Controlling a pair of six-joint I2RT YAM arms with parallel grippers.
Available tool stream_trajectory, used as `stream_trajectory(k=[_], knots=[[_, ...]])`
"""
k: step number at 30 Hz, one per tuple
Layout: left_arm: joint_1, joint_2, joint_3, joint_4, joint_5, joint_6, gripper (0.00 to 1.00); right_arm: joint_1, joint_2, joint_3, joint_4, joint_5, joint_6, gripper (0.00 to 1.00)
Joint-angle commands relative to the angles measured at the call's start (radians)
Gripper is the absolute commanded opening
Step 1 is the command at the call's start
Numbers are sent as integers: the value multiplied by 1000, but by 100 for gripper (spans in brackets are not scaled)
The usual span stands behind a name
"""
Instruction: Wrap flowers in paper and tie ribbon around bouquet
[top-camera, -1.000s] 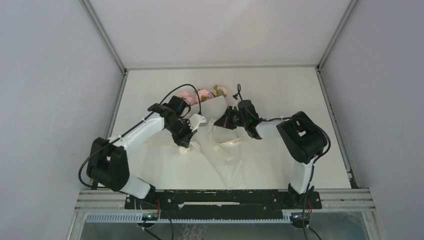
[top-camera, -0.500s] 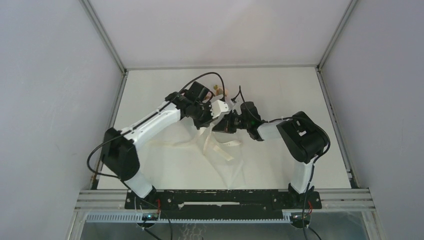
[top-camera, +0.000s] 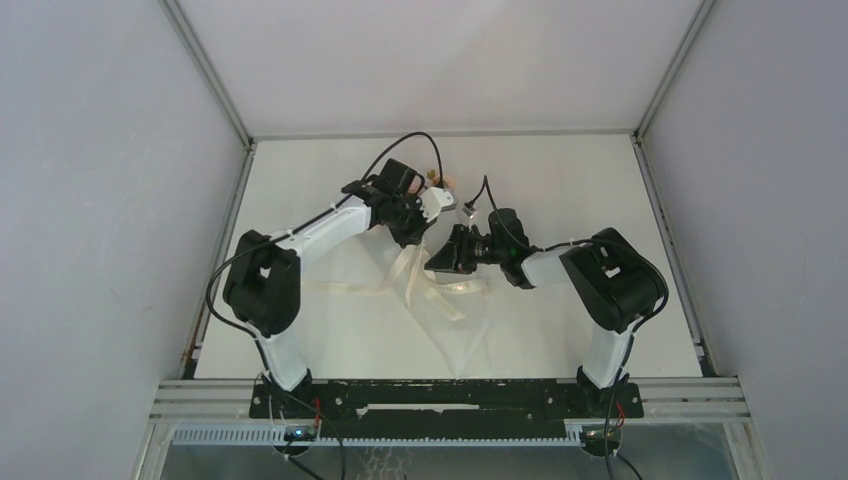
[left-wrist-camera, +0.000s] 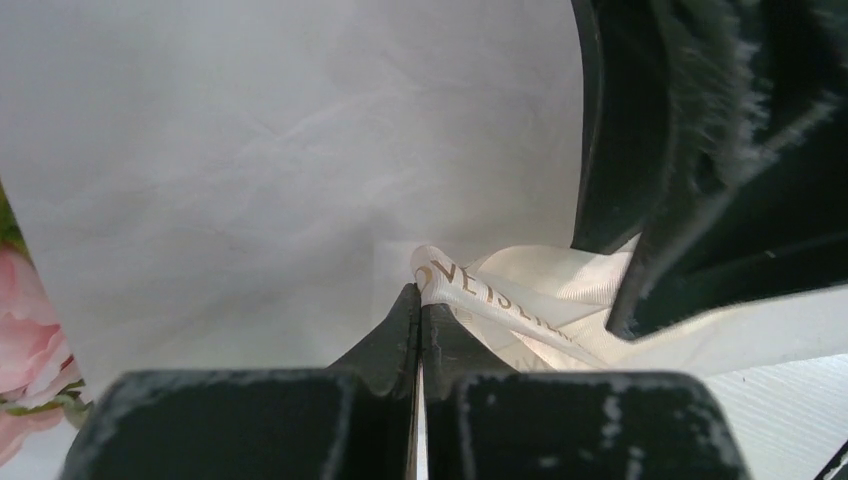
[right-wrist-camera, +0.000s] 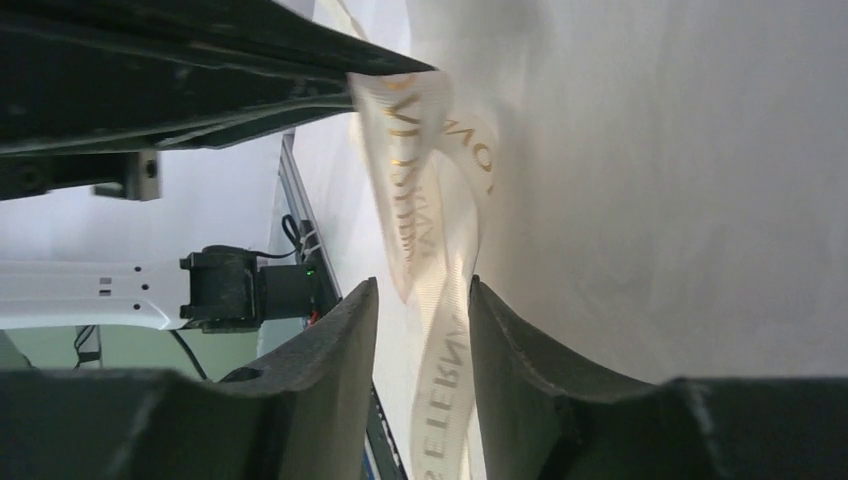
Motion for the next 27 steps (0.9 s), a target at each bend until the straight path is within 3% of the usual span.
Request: stream_trajectory(k=[1, 6, 10, 15, 22, 27], knots=[[4, 12, 36, 52, 71, -21, 3, -4, -17, 2, 113, -38, -7, 50], [7, 18, 35, 53, 90, -17, 4, 5, 37, 47, 134, 20, -1, 54], [14, 22, 39, 54, 99, -17, 5, 19, 78, 66, 175, 61, 26, 51], [22, 32, 33, 46, 112, -10, 5, 21, 108, 83, 200, 81, 55, 38], [34, 25, 37, 44, 83, 1, 6, 26, 125, 96, 179, 72, 53, 0], [49, -12, 47, 144, -147, 0, 8, 26, 101, 85, 132, 79, 33, 0]])
